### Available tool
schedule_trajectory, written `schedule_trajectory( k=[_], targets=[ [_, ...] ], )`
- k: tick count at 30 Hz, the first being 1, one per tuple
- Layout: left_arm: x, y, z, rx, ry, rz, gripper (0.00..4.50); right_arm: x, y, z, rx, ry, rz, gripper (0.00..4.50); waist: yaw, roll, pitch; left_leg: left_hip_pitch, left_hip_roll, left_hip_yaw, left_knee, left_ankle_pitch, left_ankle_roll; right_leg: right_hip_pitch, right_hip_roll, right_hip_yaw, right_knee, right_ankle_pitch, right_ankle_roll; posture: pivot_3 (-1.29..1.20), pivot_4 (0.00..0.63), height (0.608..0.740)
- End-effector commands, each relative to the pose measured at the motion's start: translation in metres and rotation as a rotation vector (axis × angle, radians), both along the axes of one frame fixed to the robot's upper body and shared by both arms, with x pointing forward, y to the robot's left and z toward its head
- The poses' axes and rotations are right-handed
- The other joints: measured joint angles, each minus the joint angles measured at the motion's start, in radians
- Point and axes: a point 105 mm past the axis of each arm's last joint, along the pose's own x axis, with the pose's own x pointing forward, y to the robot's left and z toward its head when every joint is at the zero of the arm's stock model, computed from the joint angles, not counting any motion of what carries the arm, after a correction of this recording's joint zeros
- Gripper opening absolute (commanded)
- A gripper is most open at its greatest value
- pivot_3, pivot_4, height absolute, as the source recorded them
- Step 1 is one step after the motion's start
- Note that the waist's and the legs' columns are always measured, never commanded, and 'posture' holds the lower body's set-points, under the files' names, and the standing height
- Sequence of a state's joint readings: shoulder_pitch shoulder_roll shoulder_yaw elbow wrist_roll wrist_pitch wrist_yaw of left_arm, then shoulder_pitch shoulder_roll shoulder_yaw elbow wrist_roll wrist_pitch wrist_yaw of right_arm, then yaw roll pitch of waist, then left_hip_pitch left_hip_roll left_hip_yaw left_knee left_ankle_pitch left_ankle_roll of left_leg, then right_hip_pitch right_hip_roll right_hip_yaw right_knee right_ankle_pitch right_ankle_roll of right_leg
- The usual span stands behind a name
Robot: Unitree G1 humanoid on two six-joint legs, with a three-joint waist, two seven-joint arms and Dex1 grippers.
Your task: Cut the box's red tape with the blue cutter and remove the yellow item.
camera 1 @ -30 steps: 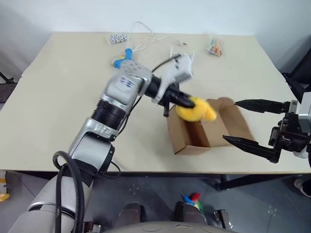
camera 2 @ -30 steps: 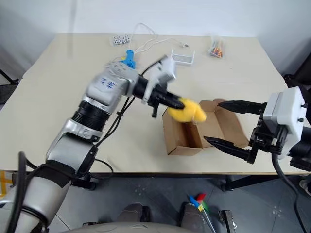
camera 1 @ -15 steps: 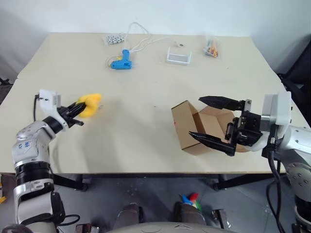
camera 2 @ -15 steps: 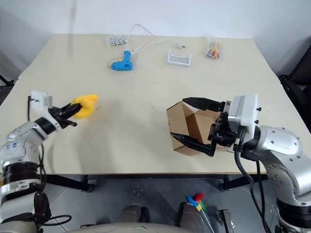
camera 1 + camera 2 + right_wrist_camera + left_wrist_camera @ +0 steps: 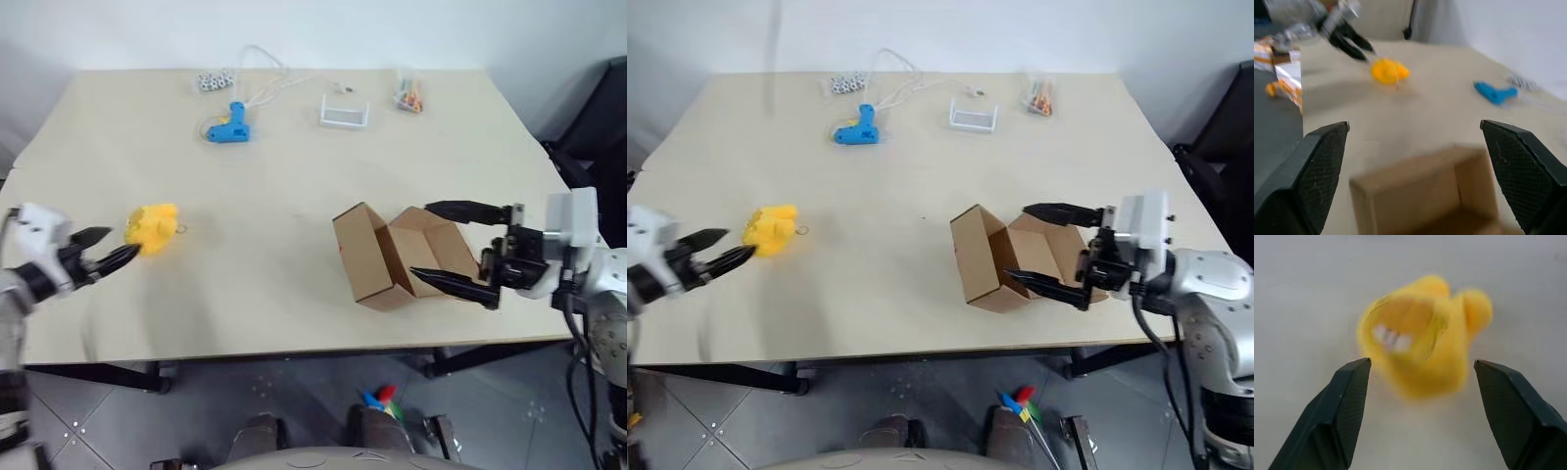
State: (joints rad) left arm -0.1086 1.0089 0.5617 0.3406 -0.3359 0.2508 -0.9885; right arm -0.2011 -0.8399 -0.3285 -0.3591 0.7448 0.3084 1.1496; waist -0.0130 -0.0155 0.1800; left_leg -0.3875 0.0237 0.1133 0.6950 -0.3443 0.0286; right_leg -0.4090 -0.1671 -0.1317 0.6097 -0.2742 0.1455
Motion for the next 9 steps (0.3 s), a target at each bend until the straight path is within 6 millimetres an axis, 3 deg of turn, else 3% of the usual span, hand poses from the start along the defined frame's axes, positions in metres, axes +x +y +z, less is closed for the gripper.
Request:
schedule_trajectory(
  k=[1,4,9],
  targets=[
    [-0.034,0.020,0.010,0.147,-0.028,-0.055,3.47,-0.008,-0.018,0.000,-0.089,-0.053,-0.022,4.50,0.000,0.001,0.001,0.001,0.001,0.002,-0.001,0.000,0.000,0.000,0.000,0.000,-0.001,0.000,-0.001,0.00,0.150,0.740],
    [-0.055,0.027,0.010,0.213,-0.057,-0.044,3.47,-0.014,-0.031,-0.011,-0.157,-0.036,-0.045,4.50,0.009,0.002,0.001,0.002,0.006,0.005,-0.001,-0.001,0.000,-0.001,0.000,0.000,-0.002,-0.001,-0.002,0.00,0.150,0.740],
    [-0.062,0.007,-0.007,0.105,-0.084,-0.049,3.47,-0.011,-0.033,-0.028,-0.182,-0.022,-0.057,4.50,0.013,0.002,0.001,0.002,0.007,0.006,0.001,-0.001,0.000,0.000,-0.001,0.001,-0.003,-0.001,-0.003,0.00,0.150,0.740]
  ],
)
